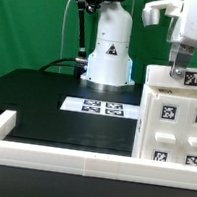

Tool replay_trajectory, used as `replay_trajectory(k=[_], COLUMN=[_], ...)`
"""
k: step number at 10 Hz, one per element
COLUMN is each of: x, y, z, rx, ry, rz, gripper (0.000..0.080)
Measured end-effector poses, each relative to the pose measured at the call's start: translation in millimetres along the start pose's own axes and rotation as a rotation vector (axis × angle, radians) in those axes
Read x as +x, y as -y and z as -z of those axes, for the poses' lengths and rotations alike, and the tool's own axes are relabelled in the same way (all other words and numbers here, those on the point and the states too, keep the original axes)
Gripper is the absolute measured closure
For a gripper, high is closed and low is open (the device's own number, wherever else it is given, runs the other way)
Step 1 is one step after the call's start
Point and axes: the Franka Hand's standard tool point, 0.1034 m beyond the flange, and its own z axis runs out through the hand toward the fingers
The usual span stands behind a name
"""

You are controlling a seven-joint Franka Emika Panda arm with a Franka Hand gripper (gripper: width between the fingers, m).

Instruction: Assemble cabinet

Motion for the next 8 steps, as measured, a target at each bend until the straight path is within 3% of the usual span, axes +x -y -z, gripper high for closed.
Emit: replay_trajectory(k=[5,8], x=[-0.2,0.7], y=[-0.1,1.0], z=[0.1,0.7], rx=[0.000,0.004], ry=[0.000,-0.001], rz=[-0.032,-0.198], gripper=[0.0235,0.0233])
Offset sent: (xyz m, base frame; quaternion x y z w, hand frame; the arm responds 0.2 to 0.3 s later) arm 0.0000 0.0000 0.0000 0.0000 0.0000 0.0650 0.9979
